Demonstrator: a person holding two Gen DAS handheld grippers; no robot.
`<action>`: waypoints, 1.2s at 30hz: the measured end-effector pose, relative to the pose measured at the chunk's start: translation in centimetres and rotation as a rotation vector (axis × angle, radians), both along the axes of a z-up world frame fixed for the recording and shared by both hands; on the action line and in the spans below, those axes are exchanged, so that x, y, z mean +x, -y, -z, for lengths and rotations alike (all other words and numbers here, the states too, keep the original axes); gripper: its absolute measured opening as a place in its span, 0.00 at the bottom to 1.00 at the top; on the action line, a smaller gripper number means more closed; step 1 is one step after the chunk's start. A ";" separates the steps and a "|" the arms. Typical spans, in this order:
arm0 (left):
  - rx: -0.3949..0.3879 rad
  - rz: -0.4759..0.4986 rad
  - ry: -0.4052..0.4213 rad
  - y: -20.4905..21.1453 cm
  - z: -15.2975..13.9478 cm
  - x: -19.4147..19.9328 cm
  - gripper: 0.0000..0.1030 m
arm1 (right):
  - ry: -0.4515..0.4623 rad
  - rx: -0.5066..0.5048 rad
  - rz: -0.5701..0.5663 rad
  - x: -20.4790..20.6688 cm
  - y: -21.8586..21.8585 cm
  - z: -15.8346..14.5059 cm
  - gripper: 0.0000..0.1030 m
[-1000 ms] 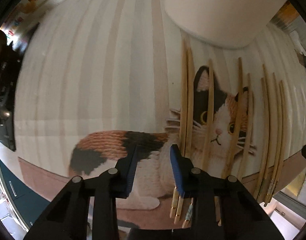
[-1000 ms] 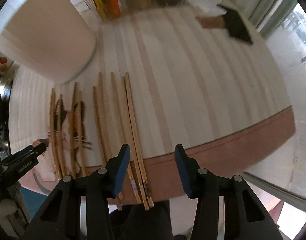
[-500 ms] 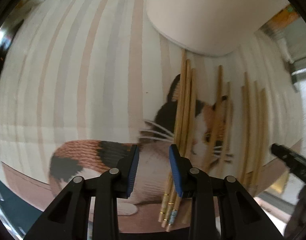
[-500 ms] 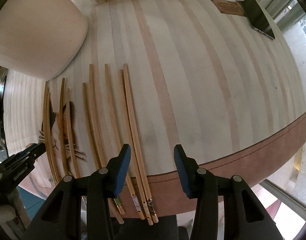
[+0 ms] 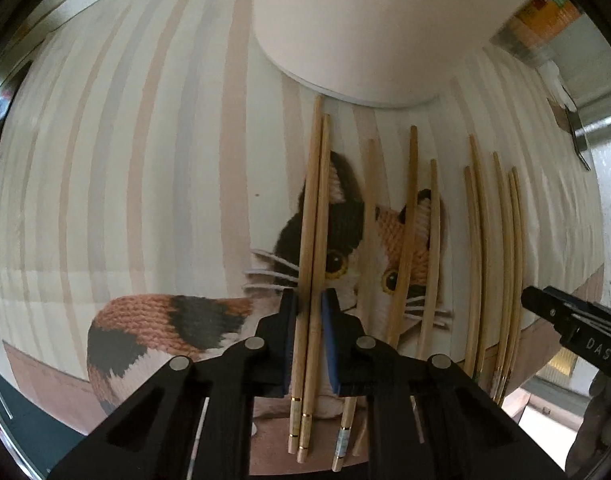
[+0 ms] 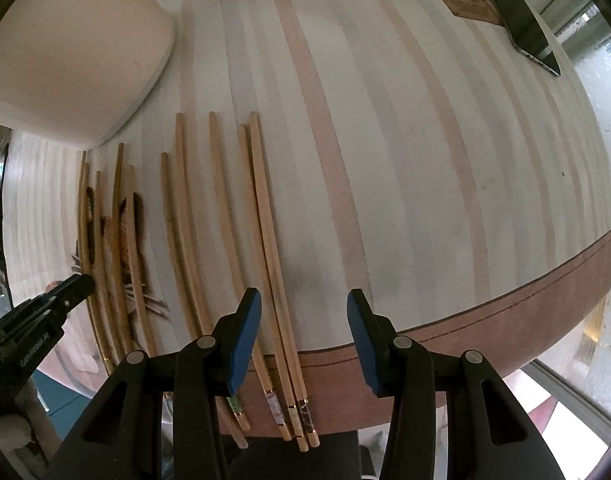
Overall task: Organize utensils
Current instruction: 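Close the left tool on one chopstick while the right tool grasps another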
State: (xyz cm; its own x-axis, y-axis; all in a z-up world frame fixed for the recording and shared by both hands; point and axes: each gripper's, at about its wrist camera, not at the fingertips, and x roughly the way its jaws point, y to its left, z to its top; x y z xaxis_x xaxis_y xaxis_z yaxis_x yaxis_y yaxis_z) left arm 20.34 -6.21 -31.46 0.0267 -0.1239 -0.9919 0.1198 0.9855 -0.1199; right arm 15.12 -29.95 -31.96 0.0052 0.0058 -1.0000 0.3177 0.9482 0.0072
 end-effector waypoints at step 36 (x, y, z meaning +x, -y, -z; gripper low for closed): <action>0.029 0.015 0.013 1.6 0.6 -0.2 0.07 | -0.010 0.083 0.024 0.6 1.8 2.5 0.18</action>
State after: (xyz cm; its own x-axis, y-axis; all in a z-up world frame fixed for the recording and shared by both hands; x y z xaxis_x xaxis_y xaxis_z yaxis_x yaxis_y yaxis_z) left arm 20.15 -7.81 -32.05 0.0379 -0.0957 -0.9947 0.1360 0.9866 -0.0898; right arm 15.74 -31.75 -34.42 -0.0032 0.0884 -0.9961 0.3410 0.9365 0.0820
